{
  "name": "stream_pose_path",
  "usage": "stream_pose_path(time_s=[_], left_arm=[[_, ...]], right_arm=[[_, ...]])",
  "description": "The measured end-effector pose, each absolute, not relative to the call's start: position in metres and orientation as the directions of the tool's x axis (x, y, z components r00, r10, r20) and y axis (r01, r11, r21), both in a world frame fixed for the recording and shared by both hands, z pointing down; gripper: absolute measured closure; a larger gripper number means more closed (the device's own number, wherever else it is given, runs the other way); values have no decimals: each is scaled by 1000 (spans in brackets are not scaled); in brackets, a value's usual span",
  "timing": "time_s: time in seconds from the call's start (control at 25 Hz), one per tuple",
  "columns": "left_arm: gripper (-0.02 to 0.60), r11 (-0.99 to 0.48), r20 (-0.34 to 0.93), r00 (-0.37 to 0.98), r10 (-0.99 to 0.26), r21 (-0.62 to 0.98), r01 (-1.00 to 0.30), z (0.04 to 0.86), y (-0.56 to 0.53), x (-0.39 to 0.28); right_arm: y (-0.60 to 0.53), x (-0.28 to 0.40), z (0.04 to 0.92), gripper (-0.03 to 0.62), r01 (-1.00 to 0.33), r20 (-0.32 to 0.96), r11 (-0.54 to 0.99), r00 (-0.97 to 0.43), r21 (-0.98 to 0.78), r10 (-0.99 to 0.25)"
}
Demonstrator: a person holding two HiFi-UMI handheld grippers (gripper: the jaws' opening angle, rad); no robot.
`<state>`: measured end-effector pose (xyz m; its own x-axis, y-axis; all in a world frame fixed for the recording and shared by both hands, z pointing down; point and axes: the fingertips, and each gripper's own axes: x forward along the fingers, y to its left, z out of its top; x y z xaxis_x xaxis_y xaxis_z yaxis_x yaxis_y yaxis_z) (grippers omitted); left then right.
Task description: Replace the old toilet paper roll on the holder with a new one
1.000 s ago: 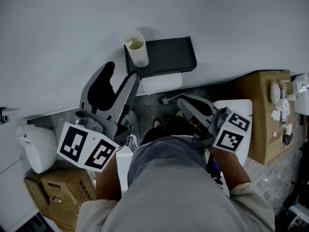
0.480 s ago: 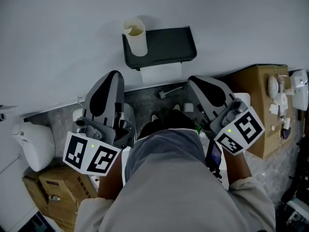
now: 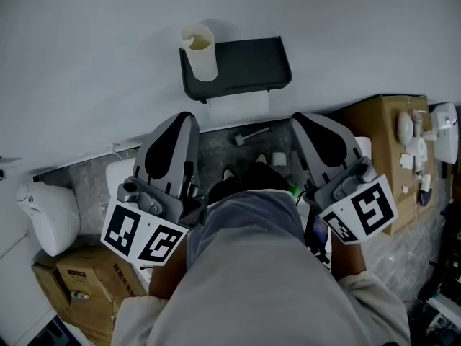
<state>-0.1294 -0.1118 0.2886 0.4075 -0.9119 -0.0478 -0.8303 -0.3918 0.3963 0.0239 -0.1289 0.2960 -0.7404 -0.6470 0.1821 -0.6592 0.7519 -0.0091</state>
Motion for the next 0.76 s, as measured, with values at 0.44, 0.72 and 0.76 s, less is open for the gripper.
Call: stream_pose_path(time_s=[0.44,0.72,0.76], left_arm=[[575,-409,-43,418,-907,318,-855,284,-113,-123],[575,-415,-40,429,-902,345,-842,287,-116,-122],[575,-415,-39,430,-902,351,-839,288,-117,-122]], right_arm=[[-129,33,284,579,-654,154,754,-753,-63,-640],[-128,31,282,579,-641,149,765,-764,-63,-628],[-128,30,283,579,-639,150,767,-766,-63,-625]])
